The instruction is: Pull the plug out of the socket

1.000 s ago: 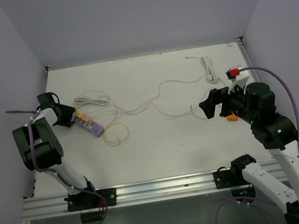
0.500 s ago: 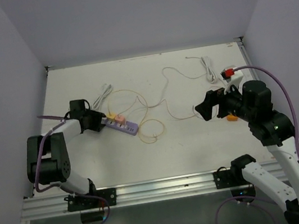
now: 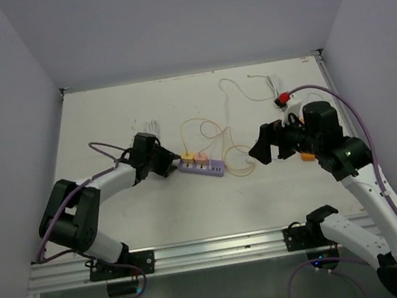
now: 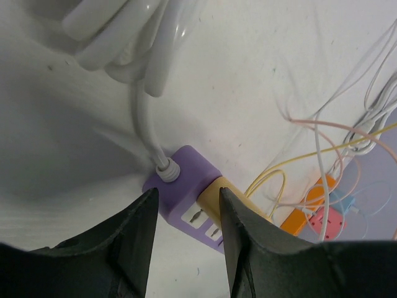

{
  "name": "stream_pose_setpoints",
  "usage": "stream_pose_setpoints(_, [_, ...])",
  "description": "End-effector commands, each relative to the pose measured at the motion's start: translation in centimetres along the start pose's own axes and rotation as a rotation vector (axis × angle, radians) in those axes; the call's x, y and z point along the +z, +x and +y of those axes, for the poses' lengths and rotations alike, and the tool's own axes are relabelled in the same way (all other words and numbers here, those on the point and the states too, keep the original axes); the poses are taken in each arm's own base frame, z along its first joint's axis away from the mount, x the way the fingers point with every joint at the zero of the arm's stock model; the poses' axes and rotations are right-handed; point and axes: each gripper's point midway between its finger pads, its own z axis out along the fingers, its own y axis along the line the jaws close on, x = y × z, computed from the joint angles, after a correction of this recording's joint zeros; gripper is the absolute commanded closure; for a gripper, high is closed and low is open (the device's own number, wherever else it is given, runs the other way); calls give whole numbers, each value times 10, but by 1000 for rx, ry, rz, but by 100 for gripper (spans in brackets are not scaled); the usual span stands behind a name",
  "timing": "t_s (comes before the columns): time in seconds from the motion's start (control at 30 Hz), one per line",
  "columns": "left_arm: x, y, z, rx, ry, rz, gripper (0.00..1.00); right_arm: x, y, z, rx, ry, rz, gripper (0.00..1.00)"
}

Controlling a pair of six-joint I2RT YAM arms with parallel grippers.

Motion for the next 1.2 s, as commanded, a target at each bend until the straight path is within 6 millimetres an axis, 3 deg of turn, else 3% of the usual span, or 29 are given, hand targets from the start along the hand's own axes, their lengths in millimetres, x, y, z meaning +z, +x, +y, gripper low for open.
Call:
stream_pose_setpoints(0.0, [1, 34, -6, 32, 36, 52, 52, 6, 15, 4, 23, -14, 57, 1])
stream_pose_setpoints(0.07, [-3, 51, -5, 70, 43, 85, 51, 10, 22, 6, 21, -11, 79, 1])
stream_pose_setpoints(0.17, [-17, 61, -1, 139, 59, 103, 48, 15, 30, 4, 37, 19, 101, 1])
stream_pose_setpoints(0.3, [-43, 44, 4, 301, 81, 11, 42, 20, 36, 0, 61, 49, 104, 1])
stream_pose_setpoints(0.37, [-57, 30, -10, 401, 128, -68, 33, 23, 40, -3, 82, 69, 110, 1])
stream_pose_setpoints(0.4, [-61, 25, -16, 550, 161, -100, 30, 25, 41, -3, 86, 77, 110, 1])
stream_pose_setpoints(0.53, [-79, 16, -63, 894, 317, -187, 16, 34, 48, -7, 130, 145, 112, 1])
stream_pose_setpoints(0.67, [-71, 31, -88, 1113, 392, -114, 15, 40, 49, -13, 143, 215, 84, 1])
stream_pose_setpoints(0.8, [-61, 39, -108, 1137, 464, -103, 18, 44, 48, -11, 154, 230, 67, 1])
stream_pose_setpoints(1.17, [-42, 37, -103, 1067, 347, -191, 35, 59, 63, -9, 174, 354, 64, 1])
